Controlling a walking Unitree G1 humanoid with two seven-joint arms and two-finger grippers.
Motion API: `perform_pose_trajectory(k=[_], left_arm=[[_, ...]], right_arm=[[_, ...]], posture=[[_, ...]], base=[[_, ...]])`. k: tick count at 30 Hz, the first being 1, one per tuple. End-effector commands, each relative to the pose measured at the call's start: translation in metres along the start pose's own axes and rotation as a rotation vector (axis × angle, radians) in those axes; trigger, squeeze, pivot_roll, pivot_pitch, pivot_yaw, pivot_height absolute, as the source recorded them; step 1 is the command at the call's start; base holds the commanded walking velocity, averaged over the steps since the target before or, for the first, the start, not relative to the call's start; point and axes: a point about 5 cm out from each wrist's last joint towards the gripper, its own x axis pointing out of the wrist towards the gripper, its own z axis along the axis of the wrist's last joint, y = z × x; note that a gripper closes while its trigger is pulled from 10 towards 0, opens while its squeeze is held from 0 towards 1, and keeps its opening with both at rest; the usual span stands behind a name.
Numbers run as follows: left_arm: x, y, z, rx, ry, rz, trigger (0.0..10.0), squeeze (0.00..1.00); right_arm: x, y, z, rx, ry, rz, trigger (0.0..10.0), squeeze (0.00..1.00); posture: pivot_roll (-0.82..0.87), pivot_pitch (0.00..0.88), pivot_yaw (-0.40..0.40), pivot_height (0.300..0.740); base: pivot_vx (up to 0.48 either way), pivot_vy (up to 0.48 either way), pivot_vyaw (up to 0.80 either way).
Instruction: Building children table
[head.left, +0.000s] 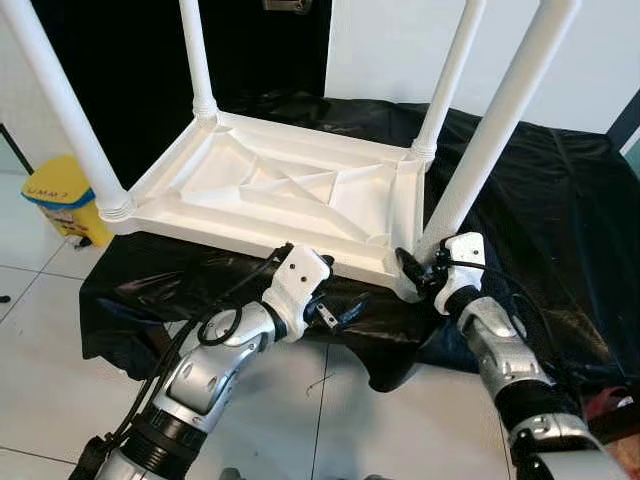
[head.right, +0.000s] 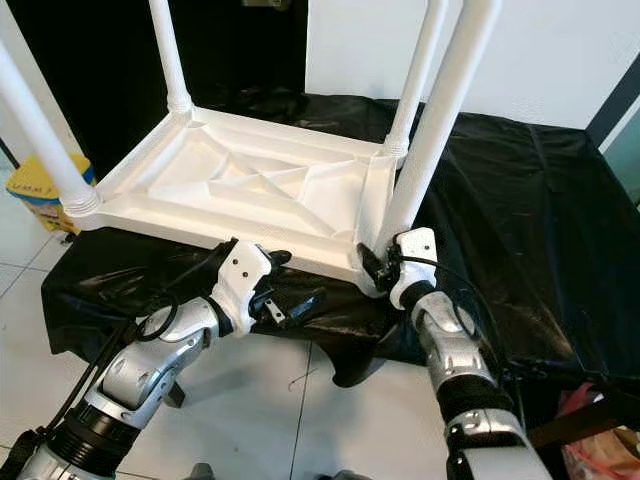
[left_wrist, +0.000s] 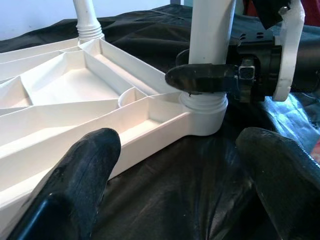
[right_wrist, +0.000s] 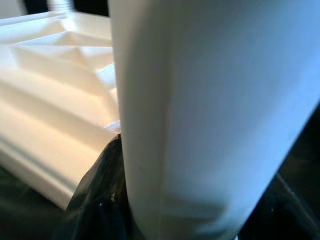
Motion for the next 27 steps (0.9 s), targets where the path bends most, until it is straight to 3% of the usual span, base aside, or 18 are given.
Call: perform_pose_trajectory(k=[1,6,13,17,27], left_arm=[[0.002,-0.003,-0.001,0.013,0.005,-0.056,10.0,0.0],[0.002,-0.003,-0.001,0.013,0.002,-0.057,10.0,0.0],[0.002,-0.001,0.0,0.014,-0.001,-0.05,10.0,0.0],[0.002,-0.001,-0.001,0.013,-0.002,-0.047,10.0,0.0],[0.004,0.0,-0.001,0.022,-0.006,-0.046,10.0,0.0]], right_arm=[[-0.012,-0.013,-0.016,-0.033,0.092,-0.107,10.0,0.0],[-0.014,-0.007,-0.016,-0.017,0.072,-0.186,10.0,0.0],[-0.019,0.011,-0.014,0.052,0.05,-0.428,10.0,0.0],[-0.018,0.022,-0.012,0.074,0.046,-0.426,10.0,0.0],[-0.02,0.024,-0.001,0.039,-0.016,-0.377,10.0,0.0]], posture=[[0.03,0.067,-0.09,0.74],[0.03,0.066,-0.089,0.74],[0.04,0.058,-0.096,0.74],[0.03,0.049,-0.094,0.74],[0.03,0.03,-0.097,0.74]], base=[[0.0,0.0,0.0],[0.0,0.0,0.0],[0.0,0.0,0.0],[0.0,0.0,0.0],[0.0,0.0,0.0]])
